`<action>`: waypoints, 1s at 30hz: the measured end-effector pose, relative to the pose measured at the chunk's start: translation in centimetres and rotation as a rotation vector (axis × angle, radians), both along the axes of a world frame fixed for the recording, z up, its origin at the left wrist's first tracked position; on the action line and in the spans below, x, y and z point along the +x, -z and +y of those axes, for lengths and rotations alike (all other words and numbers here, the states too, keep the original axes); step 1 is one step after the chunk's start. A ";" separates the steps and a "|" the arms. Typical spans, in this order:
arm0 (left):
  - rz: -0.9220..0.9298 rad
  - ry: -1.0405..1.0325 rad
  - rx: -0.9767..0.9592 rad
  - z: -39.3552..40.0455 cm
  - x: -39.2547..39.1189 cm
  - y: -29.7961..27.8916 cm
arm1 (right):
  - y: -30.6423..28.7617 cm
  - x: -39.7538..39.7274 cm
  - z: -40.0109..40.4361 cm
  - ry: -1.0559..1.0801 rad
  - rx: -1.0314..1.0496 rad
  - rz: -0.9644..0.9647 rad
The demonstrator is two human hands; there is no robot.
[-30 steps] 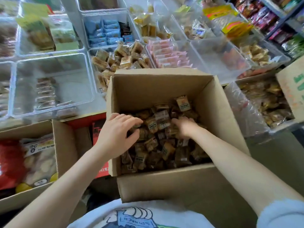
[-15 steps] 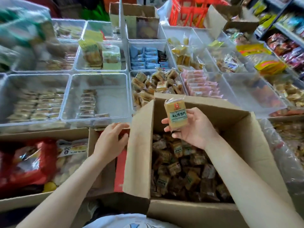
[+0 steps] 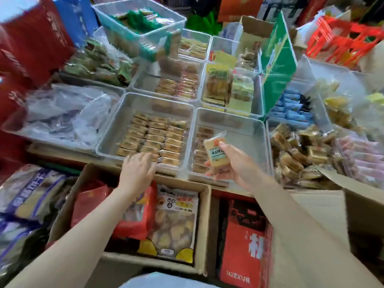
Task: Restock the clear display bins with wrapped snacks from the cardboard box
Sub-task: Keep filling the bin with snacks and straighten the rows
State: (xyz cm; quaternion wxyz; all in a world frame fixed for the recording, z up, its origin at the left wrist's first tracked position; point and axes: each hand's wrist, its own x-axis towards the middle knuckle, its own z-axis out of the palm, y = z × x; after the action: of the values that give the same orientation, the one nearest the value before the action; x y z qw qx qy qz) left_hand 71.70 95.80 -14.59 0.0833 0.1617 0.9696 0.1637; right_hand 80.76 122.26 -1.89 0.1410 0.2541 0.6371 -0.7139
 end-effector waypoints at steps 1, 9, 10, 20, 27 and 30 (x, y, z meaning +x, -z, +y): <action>-0.008 0.002 -0.017 -1.2 -1.0 0.7 | 0.6 -1.5 -1.2 0.001 0.001 -0.026; -0.003 0.028 -0.060 -6.0 -5.7 3.2 | 3.4 -11.3 -6.5 -0.213 0.505 -0.068; 0.008 0.031 -0.050 -6.2 -5.7 3.3 | 3.8 -12.5 -7.2 -0.287 0.629 -0.025; 0.112 0.044 -0.050 -6.0 -5.4 4.7 | 10.4 -17.7 -11.0 -1.221 1.201 -0.259; 0.123 0.008 -0.024 -5.7 -5.3 4.8 | 11.0 -16.9 -10.8 -1.105 1.003 -0.266; 0.117 -0.008 -0.004 -5.7 -5.2 4.7 | 10.6 -16.5 -10.7 -1.116 1.033 -0.258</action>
State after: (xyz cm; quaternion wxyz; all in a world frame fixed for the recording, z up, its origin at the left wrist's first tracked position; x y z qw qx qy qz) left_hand 66.51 90.08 -19.33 0.0261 0.1670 0.9738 0.1523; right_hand 64.24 111.52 -12.53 0.4168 0.0100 0.9018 -0.1139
